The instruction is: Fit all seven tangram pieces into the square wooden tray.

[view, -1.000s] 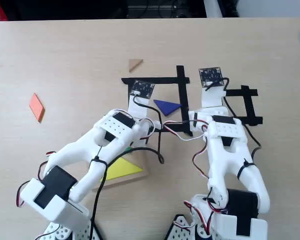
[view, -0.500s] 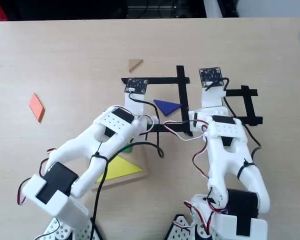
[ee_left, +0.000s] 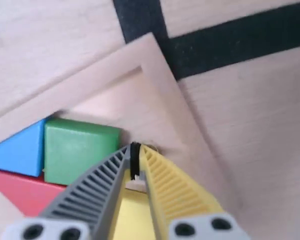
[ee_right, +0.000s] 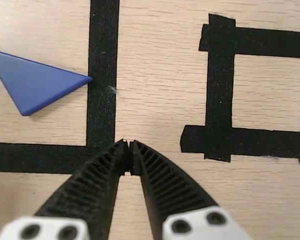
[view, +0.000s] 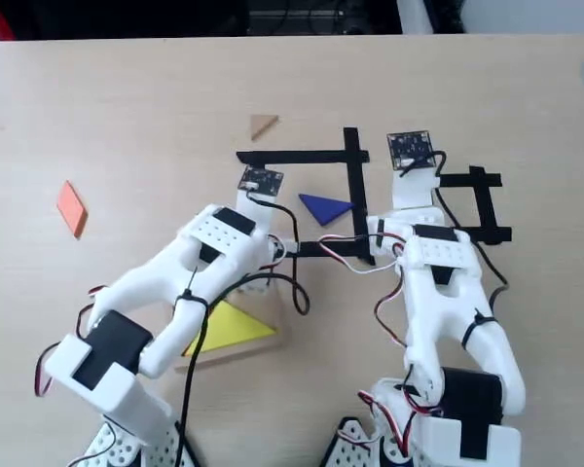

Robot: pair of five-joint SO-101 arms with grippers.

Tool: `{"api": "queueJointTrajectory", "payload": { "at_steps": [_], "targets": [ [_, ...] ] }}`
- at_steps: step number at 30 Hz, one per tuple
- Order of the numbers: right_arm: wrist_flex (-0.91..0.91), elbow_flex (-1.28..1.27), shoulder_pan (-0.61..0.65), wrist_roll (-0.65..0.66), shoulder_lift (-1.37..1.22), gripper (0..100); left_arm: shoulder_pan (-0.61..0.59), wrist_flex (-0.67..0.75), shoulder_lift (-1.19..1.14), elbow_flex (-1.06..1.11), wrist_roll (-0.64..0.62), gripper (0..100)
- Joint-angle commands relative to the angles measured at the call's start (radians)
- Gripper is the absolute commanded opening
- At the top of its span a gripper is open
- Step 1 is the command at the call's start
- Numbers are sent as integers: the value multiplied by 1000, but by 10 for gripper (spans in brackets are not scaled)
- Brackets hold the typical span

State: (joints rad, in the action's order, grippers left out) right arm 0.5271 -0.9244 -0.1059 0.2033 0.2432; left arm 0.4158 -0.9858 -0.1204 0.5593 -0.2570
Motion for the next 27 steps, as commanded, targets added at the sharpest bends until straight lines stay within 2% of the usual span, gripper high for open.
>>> {"api": "queueJointTrajectory", "payload": {
  "at_steps": [1, 5, 9, 17, 21, 27],
  "targets": [
    [6, 51, -5, -2, 4, 11, -87, -49, 12, -7, 68, 46],
    [5, 51, -5, -2, 4, 11, -143, -81, 12, -8, 117, 46],
    [2, 51, -5, -2, 2, 11, -151, -98, 44, -4, 147, 46],
    [0, 53, -5, -2, -1, 11, -143, -98, 315, 4, 180, 46],
    [2, 53, -5, -2, -1, 11, -145, -95, 358, 64, 201, 46],
    [3, 53, -5, -2, 1, 11, -143, -11, 358, 163, 201, 46]
  ]
}}
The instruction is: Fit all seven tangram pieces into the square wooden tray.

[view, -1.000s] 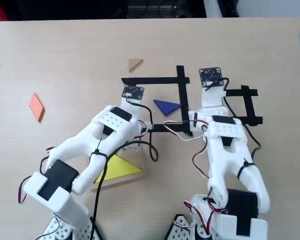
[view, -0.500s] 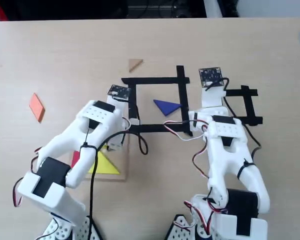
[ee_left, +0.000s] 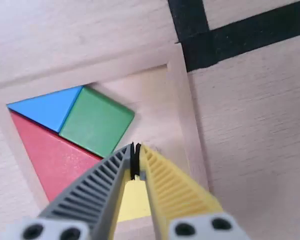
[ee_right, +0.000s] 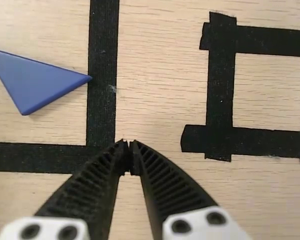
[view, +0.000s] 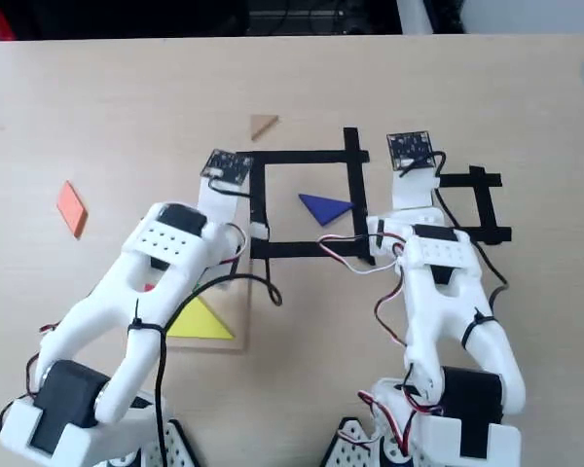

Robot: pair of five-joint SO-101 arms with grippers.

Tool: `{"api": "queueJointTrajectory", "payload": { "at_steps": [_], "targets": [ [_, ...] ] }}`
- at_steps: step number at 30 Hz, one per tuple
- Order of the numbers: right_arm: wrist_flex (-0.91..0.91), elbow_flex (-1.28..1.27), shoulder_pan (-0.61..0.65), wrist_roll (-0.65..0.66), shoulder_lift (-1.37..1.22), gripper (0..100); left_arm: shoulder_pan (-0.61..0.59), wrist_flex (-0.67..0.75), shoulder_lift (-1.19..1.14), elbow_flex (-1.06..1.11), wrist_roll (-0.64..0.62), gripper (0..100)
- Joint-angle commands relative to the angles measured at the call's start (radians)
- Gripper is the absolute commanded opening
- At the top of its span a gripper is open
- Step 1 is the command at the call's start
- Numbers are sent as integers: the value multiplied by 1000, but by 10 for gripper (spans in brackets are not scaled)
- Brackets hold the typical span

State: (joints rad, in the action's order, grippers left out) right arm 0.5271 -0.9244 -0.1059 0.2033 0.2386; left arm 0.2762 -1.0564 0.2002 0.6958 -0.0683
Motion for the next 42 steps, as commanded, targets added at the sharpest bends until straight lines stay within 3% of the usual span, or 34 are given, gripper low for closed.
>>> {"api": "queueJointTrajectory", "payload": {
  "at_steps": [1, 34, 42],
  "targets": [
    [5, 51, -5, -2, 5, 11, -4, 74, 37, 39, 12, 46],
    [5, 50, -5, -2, 8, 11, -13, 107, 48, 209, 12, 46],
    [5, 50, -3, -2, 8, 11, -35, 107, 48, 159, 12, 46]
  ]
}}
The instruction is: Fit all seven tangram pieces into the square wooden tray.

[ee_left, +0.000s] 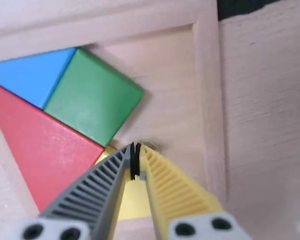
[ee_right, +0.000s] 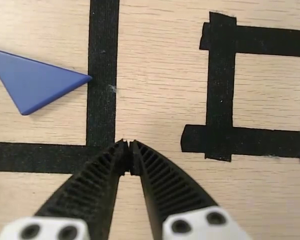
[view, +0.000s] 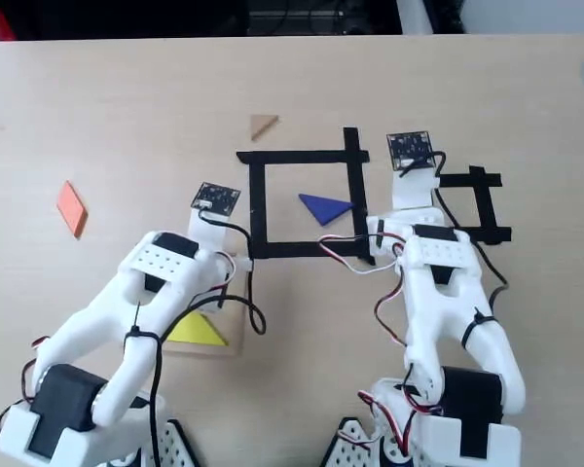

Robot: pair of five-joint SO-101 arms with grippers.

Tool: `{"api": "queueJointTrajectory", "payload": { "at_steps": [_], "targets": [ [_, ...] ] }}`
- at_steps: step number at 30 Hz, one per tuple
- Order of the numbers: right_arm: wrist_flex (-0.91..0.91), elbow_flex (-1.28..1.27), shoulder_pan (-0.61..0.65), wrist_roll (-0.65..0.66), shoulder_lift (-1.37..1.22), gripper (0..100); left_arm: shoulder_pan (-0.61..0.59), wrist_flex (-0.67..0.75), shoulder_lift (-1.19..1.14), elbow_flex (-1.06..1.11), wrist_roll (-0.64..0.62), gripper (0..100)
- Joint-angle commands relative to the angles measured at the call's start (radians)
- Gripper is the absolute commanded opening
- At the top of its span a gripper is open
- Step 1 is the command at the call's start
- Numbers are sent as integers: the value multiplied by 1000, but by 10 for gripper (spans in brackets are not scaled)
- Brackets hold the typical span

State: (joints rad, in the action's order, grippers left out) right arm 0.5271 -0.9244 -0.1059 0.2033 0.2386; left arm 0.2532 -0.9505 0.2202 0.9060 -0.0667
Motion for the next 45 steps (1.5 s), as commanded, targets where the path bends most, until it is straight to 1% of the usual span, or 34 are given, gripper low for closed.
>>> {"api": "queueJointTrajectory", "payload": {
  "at_steps": [1, 10, 13, 15, 17, 22, 24, 30, 36, 38, 45],
  "targets": [
    [5, 50, -3, -2, 8, 11, -7, 2, 28, -62, 11, 46],
    [5, 50, -3, -2, 8, 11, -12, 12, 15, -137, 11, 46],
    [5, 50, -3, -2, 8, 11, -12, 75, -17, -131, 11, 46],
    [5, 50, -3, -2, 8, 11, -12, 121, -78, -133, 9, 46],
    [5, 50, -3, -2, 8, 11, -8, 124, -138, -150, 6, 46],
    [5, 50, -3, -2, 8, 11, -12, 72, -175, -200, 8, 46],
    [5, 50, -3, -2, 8, 11, -18, 72, -173, -202, 9, 46],
    [5, 50, -3, -2, 8, 11, -85, 69, -173, -209, 11, 46],
    [5, 51, -3, -2, 8, 11, -84, 69, -172, -214, 11, 46],
    [3, 51, -3, -2, 8, 11, -84, 61, -172, -246, 11, 46],
    [3, 51, -3, -2, 8, 11, -90, -121, -172, -450, 11, 50]
  ]
}}
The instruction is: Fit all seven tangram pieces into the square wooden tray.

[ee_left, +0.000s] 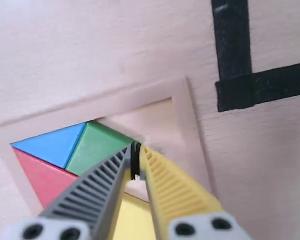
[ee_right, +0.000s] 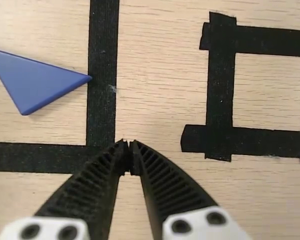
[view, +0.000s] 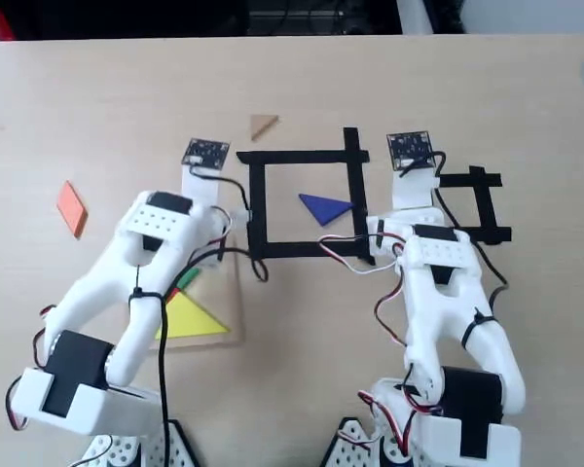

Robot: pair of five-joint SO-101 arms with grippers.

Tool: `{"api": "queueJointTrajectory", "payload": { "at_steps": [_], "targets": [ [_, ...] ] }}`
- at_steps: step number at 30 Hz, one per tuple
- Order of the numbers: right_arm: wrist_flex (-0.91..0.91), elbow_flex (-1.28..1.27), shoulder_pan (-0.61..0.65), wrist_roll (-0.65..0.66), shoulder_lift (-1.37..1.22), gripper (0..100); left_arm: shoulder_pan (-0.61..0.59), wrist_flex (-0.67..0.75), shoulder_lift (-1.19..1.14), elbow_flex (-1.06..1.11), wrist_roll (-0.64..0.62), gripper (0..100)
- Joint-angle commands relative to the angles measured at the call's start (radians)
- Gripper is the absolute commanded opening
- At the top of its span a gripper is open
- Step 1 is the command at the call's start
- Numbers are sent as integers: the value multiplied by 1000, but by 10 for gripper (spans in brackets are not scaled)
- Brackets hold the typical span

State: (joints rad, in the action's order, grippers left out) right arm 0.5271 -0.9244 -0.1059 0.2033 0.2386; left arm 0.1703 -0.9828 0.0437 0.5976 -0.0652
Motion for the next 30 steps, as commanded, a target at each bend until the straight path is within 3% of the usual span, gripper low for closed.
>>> {"api": "queueJointTrajectory", "payload": {
  "at_steps": [1, 5, 8, 11, 14, 18, 25, 27, 30],
  "targets": [
    [5, 51, -3, -2, 8, 11, -10, -112, 5, -180, 9, 50],
    [5, 50, -3, -2, 8, 11, -85, -183, 5, -349, 11, 50],
    [5, 50, -3, -2, 8, 11, -239, -232, -5, -475, 18, 52],
    [5, 50, -3, -2, 8, 11, -403, -302, -9, -562, 199, 119],
    [5, 51, -3, -2, 8, 11, -493, -348, -8, -568, 330, 231],
    [5, 51, -3, 0, 10, 11, -596, -333, -8, -581, 442, 253],
    [5, 51, -3, 0, 10, 11, -562, -262, -11, -625, 489, 256],
    [5, 51, -3, 0, 10, 11, -475, -183, -35, -627, 430, 256],
    [5, 51, -5, 0, 10, 11, -354, 17, -143, -650, 222, 253]
  ]
}}
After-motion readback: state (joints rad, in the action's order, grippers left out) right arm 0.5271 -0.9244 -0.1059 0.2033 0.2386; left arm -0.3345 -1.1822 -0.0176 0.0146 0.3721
